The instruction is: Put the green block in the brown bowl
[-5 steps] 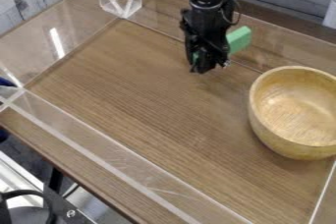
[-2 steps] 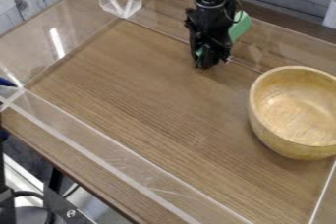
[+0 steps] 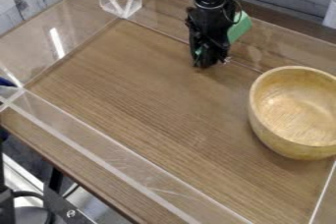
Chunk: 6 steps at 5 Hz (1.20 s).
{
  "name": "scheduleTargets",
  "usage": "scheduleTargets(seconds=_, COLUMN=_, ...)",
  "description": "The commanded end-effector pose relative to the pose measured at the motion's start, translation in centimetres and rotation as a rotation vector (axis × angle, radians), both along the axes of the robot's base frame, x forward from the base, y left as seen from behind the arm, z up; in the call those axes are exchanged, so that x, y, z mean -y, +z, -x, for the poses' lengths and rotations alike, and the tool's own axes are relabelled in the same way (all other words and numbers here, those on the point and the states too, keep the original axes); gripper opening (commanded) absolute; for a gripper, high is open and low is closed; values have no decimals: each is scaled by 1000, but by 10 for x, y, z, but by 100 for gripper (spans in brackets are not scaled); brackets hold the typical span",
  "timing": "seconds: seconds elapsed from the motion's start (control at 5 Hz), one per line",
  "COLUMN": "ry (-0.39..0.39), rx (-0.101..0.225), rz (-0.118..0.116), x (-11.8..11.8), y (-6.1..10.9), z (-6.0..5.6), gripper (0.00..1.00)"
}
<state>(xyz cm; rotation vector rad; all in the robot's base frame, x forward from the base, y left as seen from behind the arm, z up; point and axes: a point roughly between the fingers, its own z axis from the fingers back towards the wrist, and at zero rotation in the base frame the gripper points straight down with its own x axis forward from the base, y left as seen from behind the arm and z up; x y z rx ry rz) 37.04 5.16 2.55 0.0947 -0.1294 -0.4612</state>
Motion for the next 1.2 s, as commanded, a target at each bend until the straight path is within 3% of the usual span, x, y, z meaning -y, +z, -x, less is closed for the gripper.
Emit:
scheduleTargets(seconds=0.0, ry=12, rx=33, rz=12, x=-6, y=13, z=-1, gripper=0)
scheduleTargets(seconds=0.2, ry=21, rx=36, rz=32, x=-8, y=17, z=0, gripper=0)
scheduleTargets(seconds=0.6, ry=-33, rx=25, rz=35, x=-10, y=7, z=-3, gripper=0)
scheduleTargets(seconds=1.0, ry=-72, rx=33, rz=29, x=-5, y=-3, z=1, gripper=0)
